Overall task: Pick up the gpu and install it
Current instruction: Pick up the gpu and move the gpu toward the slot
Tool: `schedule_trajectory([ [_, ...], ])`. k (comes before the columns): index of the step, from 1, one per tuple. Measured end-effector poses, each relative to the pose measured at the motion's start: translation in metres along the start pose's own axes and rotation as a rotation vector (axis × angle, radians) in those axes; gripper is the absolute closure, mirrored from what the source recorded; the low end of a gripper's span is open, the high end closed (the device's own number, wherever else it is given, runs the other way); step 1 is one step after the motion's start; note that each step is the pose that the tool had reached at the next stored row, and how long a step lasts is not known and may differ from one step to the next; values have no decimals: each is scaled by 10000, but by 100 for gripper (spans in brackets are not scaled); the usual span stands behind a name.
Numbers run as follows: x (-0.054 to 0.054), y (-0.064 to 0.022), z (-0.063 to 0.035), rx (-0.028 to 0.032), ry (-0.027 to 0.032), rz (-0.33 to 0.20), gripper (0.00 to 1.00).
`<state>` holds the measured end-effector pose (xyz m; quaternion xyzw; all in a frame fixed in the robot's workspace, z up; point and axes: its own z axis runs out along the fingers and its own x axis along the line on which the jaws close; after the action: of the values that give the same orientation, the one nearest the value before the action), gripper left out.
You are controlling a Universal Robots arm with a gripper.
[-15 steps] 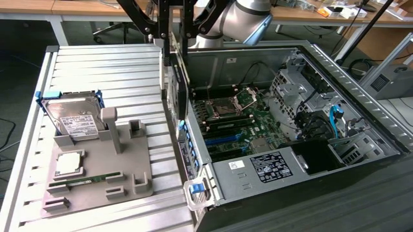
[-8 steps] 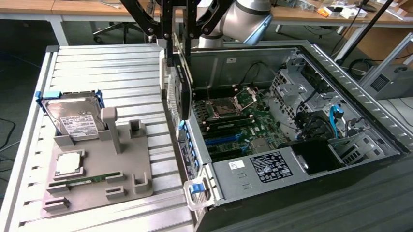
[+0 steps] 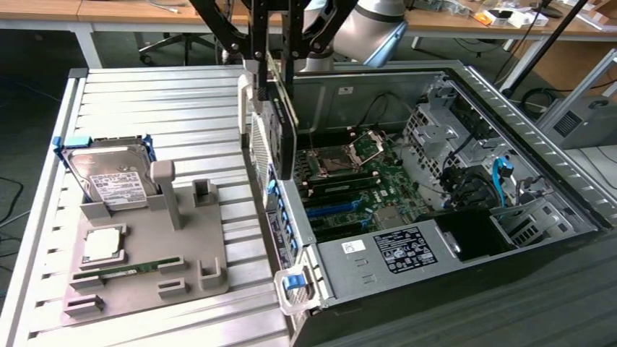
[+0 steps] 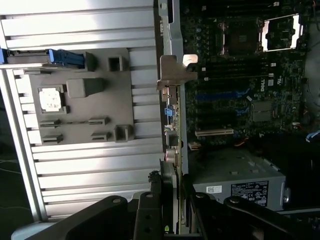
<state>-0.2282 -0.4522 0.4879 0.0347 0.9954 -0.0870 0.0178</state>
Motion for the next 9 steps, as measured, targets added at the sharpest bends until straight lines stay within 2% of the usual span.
schedule_trajectory([
  [3, -19, 2, 3, 39, -4, -1, 73],
  [9, -78, 7, 9, 162, -12, -5, 73],
])
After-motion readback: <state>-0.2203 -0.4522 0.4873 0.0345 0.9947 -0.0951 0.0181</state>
